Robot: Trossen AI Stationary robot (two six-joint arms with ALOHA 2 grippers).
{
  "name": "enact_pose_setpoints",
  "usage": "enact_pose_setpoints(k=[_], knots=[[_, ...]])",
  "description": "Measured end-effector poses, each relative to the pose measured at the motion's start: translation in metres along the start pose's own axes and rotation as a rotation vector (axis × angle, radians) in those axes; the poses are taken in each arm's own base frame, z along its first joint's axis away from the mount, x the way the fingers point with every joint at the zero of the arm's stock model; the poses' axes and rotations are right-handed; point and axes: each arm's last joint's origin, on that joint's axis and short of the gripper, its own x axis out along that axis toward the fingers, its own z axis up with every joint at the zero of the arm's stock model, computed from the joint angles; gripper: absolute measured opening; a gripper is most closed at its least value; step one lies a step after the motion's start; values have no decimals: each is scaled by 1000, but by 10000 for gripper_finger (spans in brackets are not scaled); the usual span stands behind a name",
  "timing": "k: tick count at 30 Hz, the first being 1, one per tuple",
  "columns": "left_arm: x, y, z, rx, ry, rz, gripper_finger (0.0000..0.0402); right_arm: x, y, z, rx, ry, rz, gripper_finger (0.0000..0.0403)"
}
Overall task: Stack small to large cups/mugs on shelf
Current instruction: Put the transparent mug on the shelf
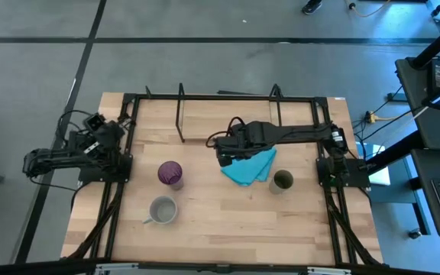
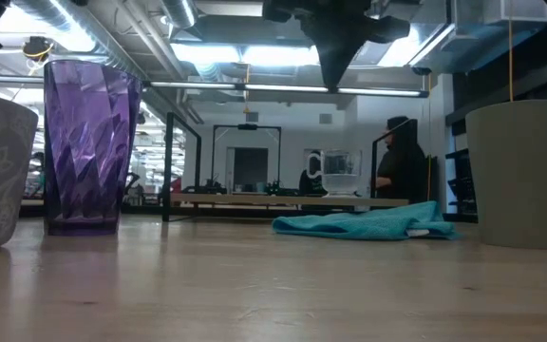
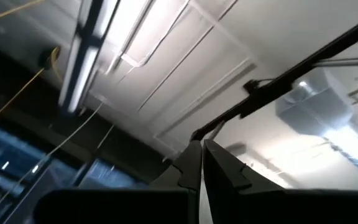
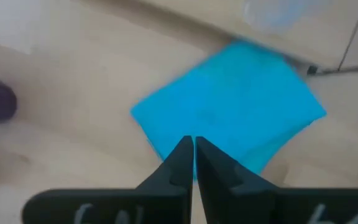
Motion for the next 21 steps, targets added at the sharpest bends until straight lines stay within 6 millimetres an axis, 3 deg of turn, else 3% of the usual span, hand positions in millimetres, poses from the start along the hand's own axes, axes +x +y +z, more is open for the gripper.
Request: enact_pose_setpoints(k=[8, 13, 21], knots=[[60, 8, -3, 39, 500, 293, 11, -19, 1, -14, -30, -163, 25, 20], [99, 20, -13, 77, 732, 266, 11, -44, -8, -29, -28, -240, 67, 20], [131, 83, -56, 35, 962, 323, 11, -55, -20, -44, 11, -257, 24, 20]])
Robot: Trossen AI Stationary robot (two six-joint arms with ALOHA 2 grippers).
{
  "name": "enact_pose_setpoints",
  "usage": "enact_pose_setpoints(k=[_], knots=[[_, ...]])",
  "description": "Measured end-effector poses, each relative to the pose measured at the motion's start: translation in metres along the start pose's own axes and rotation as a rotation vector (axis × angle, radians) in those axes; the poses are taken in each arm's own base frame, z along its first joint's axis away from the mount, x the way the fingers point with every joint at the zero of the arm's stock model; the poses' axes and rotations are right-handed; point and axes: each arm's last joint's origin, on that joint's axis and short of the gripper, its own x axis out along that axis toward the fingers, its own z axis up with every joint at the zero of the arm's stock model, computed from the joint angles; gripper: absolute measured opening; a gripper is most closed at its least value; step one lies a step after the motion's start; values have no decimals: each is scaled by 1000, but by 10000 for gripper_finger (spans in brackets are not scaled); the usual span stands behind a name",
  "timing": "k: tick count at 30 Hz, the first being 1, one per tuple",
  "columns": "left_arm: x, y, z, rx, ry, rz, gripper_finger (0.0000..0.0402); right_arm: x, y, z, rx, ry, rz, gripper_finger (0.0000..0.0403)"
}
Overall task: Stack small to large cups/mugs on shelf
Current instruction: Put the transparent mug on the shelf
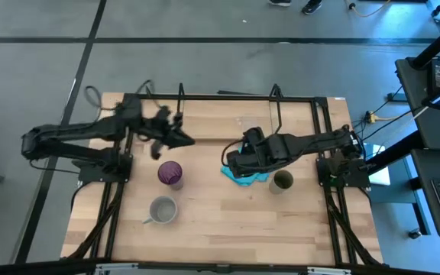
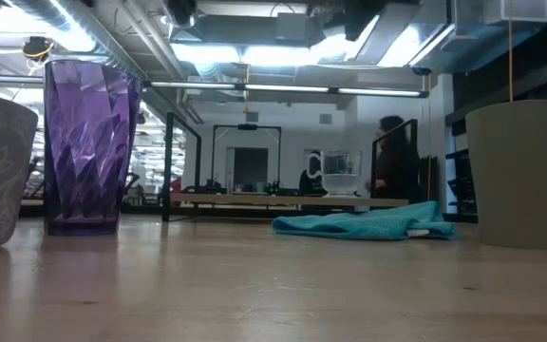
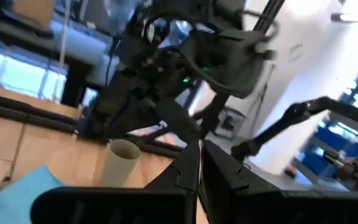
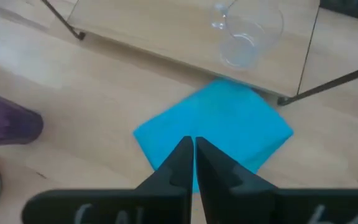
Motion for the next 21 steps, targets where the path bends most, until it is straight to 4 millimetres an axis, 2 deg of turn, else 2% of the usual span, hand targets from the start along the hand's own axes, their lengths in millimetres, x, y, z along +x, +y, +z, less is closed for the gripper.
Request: enact_pose_setpoints(k=[5, 10, 14, 17, 21], knots=[[33, 37, 7, -57, 112, 37, 11, 3, -8, -1, 57, 12, -20, 20], [47, 72, 10, -39, 243, 135, 11, -9, -21, 2, 245, -57, 99, 20], [53, 102, 5, -37, 308, 194, 11, -12, -41, -11, 320, -101, 108, 20], [57, 120, 2, -49, 318, 210, 11, -2, -59, -28, 370, -91, 77, 20], [64, 137, 1, -44, 336, 209, 11, 11, -69, -45, 442, -69, 163, 20]])
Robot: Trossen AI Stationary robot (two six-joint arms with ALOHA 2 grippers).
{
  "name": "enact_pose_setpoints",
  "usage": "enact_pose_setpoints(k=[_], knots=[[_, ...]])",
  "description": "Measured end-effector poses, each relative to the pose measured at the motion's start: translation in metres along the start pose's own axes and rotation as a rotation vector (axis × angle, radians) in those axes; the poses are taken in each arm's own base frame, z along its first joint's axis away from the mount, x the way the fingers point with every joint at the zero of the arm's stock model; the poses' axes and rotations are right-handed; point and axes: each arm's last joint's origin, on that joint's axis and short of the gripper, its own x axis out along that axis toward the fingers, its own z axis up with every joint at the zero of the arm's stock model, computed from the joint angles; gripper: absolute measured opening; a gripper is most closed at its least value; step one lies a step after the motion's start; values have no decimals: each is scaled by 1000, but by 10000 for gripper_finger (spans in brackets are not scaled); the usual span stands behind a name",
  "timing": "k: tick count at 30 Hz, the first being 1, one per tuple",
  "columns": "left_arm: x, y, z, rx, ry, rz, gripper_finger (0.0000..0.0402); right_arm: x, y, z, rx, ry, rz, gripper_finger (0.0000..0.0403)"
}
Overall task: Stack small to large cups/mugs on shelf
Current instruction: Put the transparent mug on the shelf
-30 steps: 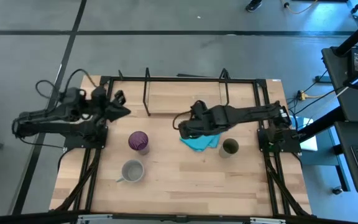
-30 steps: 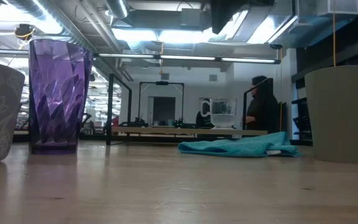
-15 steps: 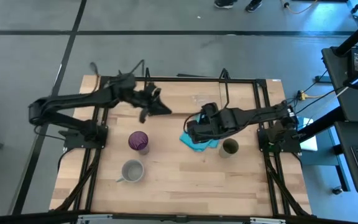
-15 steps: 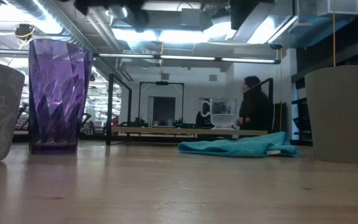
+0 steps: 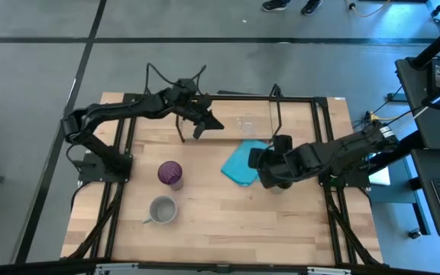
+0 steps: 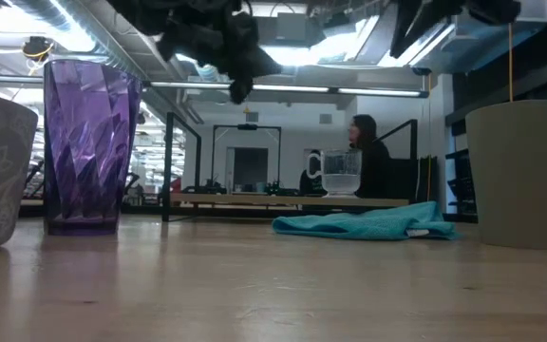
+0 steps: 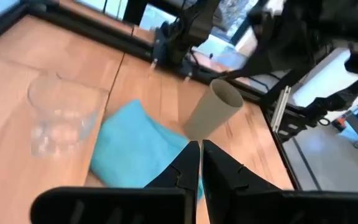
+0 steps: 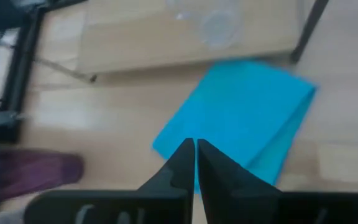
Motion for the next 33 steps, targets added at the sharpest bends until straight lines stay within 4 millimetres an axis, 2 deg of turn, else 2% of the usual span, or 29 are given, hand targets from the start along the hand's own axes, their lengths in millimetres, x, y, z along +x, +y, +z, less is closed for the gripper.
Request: enact_pose_setpoints(k=[3, 11, 16, 21, 25, 28, 33], knots=[[7, 9, 6, 19, -13, 11, 11, 10, -5, -5, 29, 11, 36, 20], [36, 56, 21, -26, -4, 105, 11, 40, -12, -10, 63, 78, 25, 20], [49, 79, 29, -49, 44, 197, 11, 48, -12, -11, 67, 90, 39, 20], [56, 102, 17, -38, 188, 310, 11, 51, -6, -4, 56, 93, 83, 20], [58, 114, 16, -40, 175, 327, 11, 57, 2, 5, 37, 89, 125, 20], [64, 121, 8, -57, 195, 324, 11, 61, 3, 12, 24, 95, 122, 20], [65, 121, 14, -23, 150, 328, 11, 66, -2, 18, -3, 100, 63, 20]])
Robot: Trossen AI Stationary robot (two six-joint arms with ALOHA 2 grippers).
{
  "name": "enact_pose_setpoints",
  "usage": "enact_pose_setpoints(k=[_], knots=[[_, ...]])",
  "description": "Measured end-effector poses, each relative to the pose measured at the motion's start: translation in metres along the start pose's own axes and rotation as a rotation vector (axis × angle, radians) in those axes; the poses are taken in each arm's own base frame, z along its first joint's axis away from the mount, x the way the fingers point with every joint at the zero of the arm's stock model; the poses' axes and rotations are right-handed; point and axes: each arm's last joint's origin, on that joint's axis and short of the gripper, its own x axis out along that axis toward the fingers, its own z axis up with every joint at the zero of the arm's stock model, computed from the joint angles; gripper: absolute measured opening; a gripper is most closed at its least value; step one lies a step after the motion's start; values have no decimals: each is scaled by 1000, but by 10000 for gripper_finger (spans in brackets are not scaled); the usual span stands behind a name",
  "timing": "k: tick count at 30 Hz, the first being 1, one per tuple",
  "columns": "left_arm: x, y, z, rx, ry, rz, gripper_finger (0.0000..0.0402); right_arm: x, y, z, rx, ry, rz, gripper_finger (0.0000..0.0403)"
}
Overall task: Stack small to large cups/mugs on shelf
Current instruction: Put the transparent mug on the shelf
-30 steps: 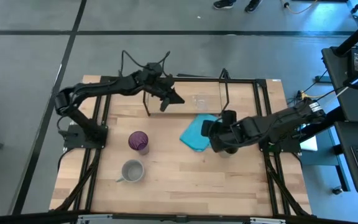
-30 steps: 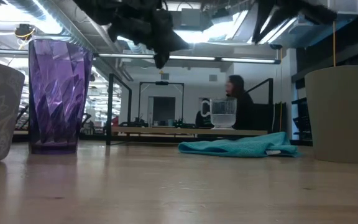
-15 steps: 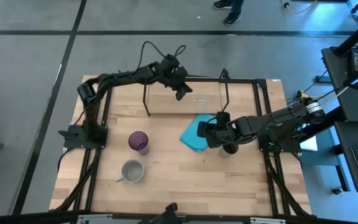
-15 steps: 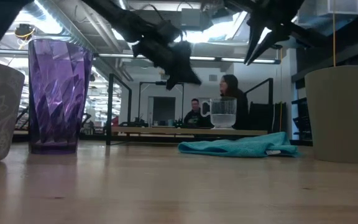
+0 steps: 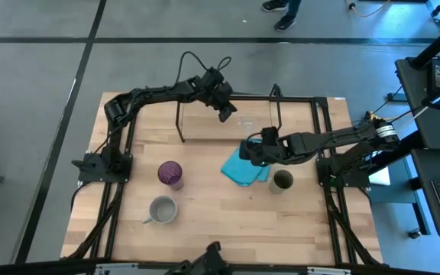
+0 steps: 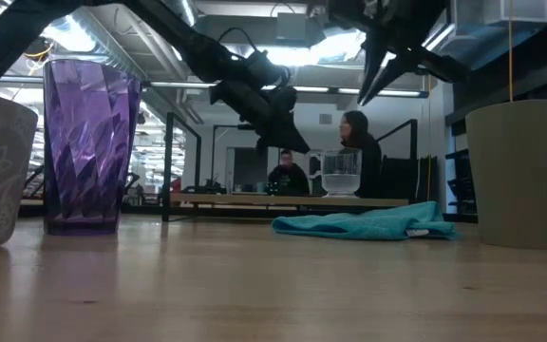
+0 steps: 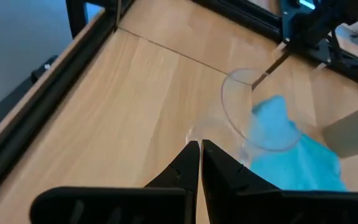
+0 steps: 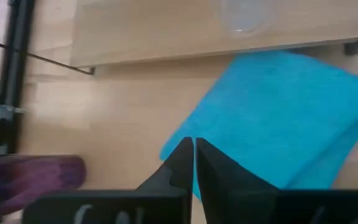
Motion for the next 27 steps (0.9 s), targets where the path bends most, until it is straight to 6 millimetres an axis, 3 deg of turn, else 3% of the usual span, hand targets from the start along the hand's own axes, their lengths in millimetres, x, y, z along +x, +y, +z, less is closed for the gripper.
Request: enact_pose_setpoints(k=[5, 13, 20, 27], knots=[[0, 0, 5, 21, -44, 12, 11, 1, -7, 4, -16, -4, -72, 20], [17, 6, -6, -18, -14, -19, 11, 8, -9, 16, -15, 5, -112, 20], [17, 5, -7, -17, -3, -25, 11, 11, -10, 23, -19, 1, -122, 20], [18, 2, -8, -11, 1, -46, 11, 33, -19, 19, 15, 47, -90, 20]])
